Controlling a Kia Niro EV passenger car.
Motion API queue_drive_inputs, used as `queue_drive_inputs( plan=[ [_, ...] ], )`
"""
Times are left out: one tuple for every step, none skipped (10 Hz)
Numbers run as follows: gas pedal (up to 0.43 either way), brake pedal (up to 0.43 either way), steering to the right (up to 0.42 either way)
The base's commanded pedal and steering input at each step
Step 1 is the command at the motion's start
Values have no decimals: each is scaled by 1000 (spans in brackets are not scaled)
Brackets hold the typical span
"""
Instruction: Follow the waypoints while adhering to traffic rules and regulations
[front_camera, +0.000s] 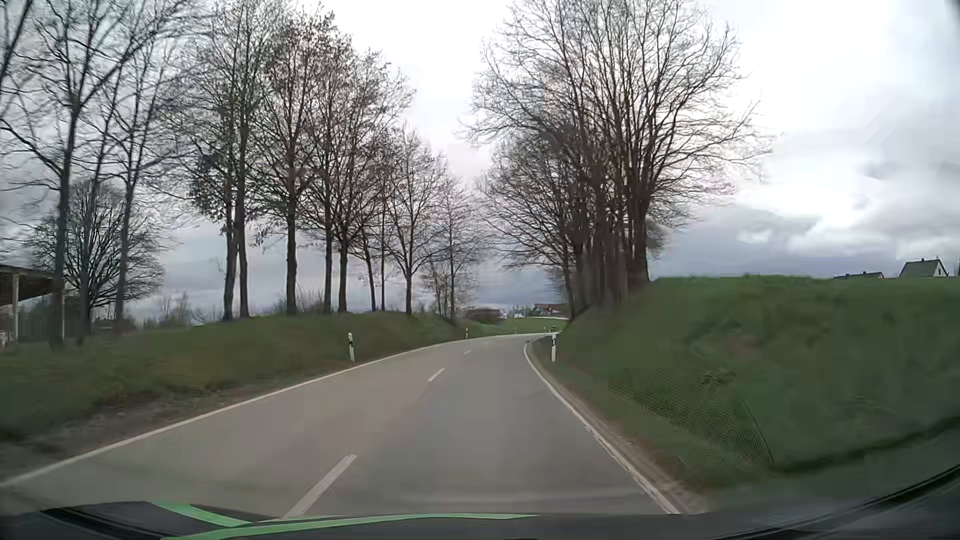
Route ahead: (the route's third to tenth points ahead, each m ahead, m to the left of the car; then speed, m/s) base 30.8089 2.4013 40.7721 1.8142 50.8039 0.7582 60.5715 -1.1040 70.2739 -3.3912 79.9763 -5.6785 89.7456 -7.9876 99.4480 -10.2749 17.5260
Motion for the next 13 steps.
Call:
queue_drive_inputs(
  plan=[
    [157,0,9],
    [157,0,9],
    [157,0,9],
    [157,0,9],
    [157,0,9],
    [157,0,10],
    [157,0,11],
    [157,0,11],
    [157,0,11],
    [157,0,12],
    [157,0,12],
    [157,0,13],
    [157,0,14]
  ],
)
